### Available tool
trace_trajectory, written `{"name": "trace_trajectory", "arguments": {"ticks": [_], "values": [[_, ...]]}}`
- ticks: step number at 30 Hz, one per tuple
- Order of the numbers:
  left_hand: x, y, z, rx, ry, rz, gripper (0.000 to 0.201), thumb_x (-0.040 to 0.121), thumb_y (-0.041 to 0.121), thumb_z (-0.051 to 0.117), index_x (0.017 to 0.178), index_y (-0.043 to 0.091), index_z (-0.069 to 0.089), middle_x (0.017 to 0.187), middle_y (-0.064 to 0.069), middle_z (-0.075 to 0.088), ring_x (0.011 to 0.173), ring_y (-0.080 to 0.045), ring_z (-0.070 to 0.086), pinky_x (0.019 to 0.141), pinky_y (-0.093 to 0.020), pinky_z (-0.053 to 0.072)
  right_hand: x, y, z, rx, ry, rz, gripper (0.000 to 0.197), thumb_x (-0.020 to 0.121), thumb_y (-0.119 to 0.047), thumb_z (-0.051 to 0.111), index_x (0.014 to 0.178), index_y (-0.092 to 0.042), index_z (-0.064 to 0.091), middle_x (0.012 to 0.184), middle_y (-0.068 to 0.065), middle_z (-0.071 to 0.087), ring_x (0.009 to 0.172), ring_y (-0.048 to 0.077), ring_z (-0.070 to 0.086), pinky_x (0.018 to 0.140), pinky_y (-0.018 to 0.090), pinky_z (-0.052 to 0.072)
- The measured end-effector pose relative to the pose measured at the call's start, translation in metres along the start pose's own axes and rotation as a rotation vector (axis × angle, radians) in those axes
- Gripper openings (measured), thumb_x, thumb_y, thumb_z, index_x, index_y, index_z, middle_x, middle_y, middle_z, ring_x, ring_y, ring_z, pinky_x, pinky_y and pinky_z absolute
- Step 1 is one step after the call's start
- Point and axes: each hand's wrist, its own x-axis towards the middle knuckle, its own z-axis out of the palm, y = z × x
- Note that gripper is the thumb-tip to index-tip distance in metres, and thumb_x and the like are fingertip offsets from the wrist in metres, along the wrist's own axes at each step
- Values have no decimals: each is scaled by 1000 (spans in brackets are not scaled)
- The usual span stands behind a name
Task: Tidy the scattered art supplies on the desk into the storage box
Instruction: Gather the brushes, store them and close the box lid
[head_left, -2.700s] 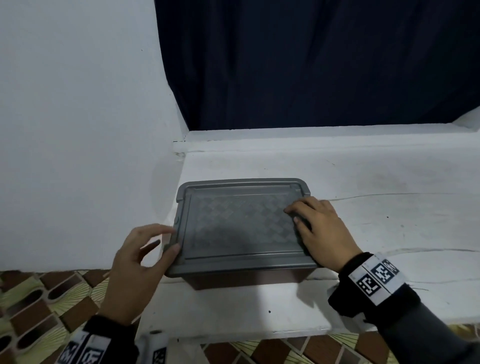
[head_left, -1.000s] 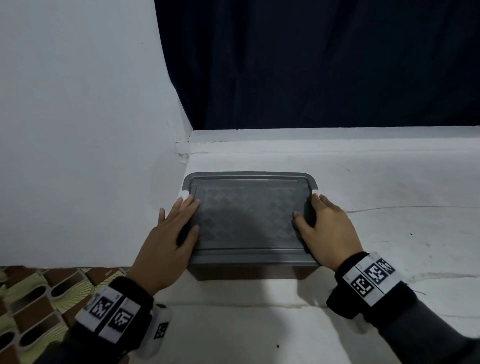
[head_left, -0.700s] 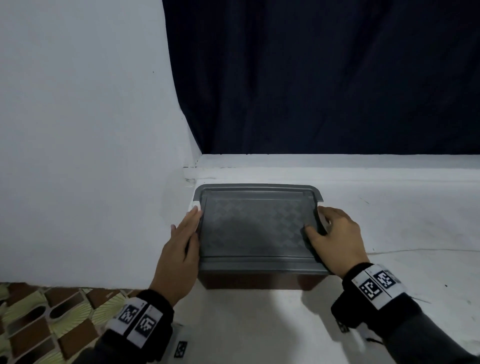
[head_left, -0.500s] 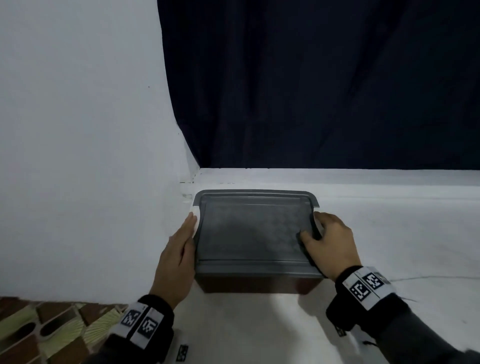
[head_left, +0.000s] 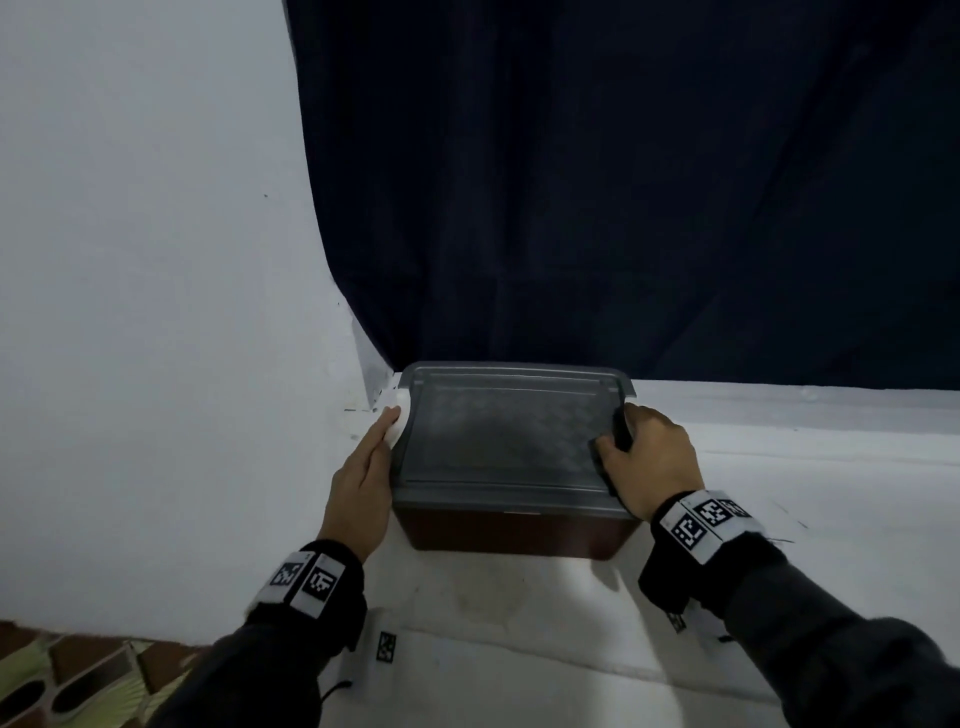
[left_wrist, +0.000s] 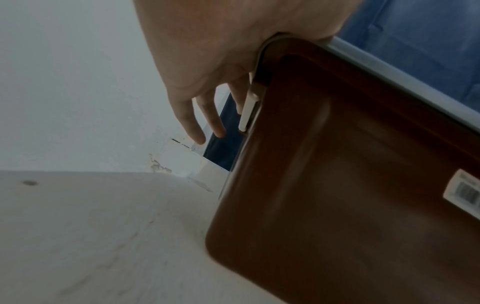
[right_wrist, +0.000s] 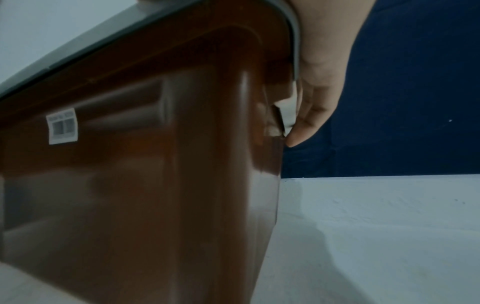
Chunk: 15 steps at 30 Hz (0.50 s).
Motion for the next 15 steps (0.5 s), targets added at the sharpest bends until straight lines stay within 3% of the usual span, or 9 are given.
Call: {"name": "trace_trajectory", "arguments": {"ticks": [5, 10, 13, 15], "values": [[19, -10, -1, 24, -47, 16, 42, 109, 21, 25, 145, 28, 47, 149, 15, 41, 139, -2, 33, 105, -5, 24, 11, 1, 5, 11, 19, -8, 22, 85, -29, 62, 86, -10, 50, 85, 6, 56, 75, 23, 46, 68, 27, 35], [18, -9, -7, 49, -85, 5, 42, 109, 25, 27, 146, 32, 46, 153, 11, 41, 141, -6, 34, 119, -28, 26, 8, 2, 2, 12, 14, -4, 22, 85, -29, 61, 88, -10, 51, 87, 6, 56, 77, 26, 50, 69, 27, 35], [8, 5, -8, 142, -101, 9, 42, 108, 27, 29, 148, 31, 43, 147, 13, 41, 134, -3, 35, 111, -20, 27, -2, 2, -1, 13, 32, -41, 20, 87, -25, 58, 95, -7, 60, 98, 9, 61, 87, 32, 58, 72, 29, 43], [-3, 17, -10, 155, -96, -3, 40, 107, 29, 34, 146, 30, 43, 139, 14, 45, 129, -6, 40, 102, -12, 30, -19, 1, -3, -34, 46, -121, 23, 88, -23, 54, 103, -8, 65, 112, 12, 63, 96, 35, 59, 80, 37, 51]]}}
